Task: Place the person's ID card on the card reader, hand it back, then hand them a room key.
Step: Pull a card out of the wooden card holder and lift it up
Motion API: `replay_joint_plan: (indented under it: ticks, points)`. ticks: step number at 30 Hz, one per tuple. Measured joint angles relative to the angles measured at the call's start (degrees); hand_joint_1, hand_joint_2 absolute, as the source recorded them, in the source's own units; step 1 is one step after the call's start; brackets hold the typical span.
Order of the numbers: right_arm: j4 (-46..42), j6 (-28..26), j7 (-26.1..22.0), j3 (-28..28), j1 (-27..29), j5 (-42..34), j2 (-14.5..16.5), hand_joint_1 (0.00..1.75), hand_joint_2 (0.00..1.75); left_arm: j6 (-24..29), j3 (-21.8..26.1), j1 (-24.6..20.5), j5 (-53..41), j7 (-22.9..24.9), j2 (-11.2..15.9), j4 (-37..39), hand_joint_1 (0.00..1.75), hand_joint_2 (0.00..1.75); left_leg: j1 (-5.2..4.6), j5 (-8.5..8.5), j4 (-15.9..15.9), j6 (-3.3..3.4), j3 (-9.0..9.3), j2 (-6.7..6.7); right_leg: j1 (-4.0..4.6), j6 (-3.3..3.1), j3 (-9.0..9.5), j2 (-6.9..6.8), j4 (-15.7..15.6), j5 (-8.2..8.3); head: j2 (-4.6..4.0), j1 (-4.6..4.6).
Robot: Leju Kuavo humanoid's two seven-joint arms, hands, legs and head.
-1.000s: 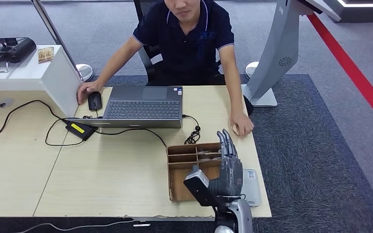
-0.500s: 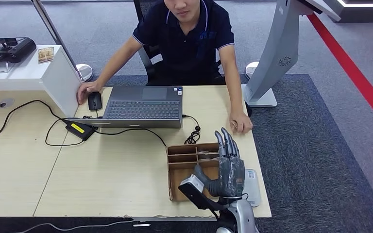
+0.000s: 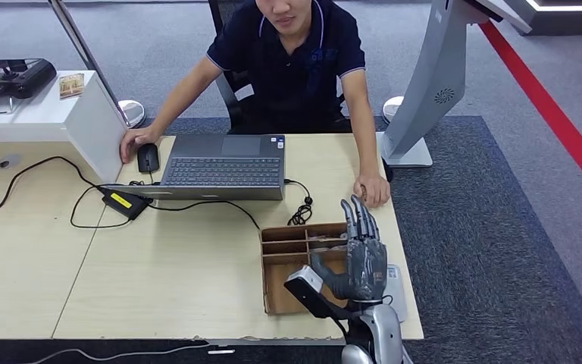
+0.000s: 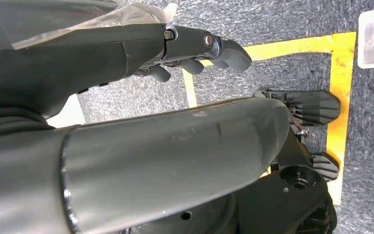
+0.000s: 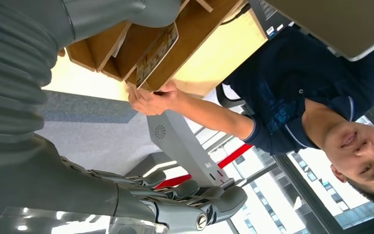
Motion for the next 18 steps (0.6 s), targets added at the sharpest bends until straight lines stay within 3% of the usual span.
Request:
replay_joint_plan:
  ticks: [18]
  points:
    - [4.49, 0.0, -0.69, -3.84, -1.32, 1.66, 1.67, 0.0, 1.75, -0.22, -0.04, -0.01, -0.33, 0.0, 0.14, -0.01, 0.0, 0.0, 0.0, 0.0, 0.0, 0.0, 0.0, 0.0, 0.0, 0.0, 0.0, 0.0, 0.0, 0.0, 0.0, -0.01]
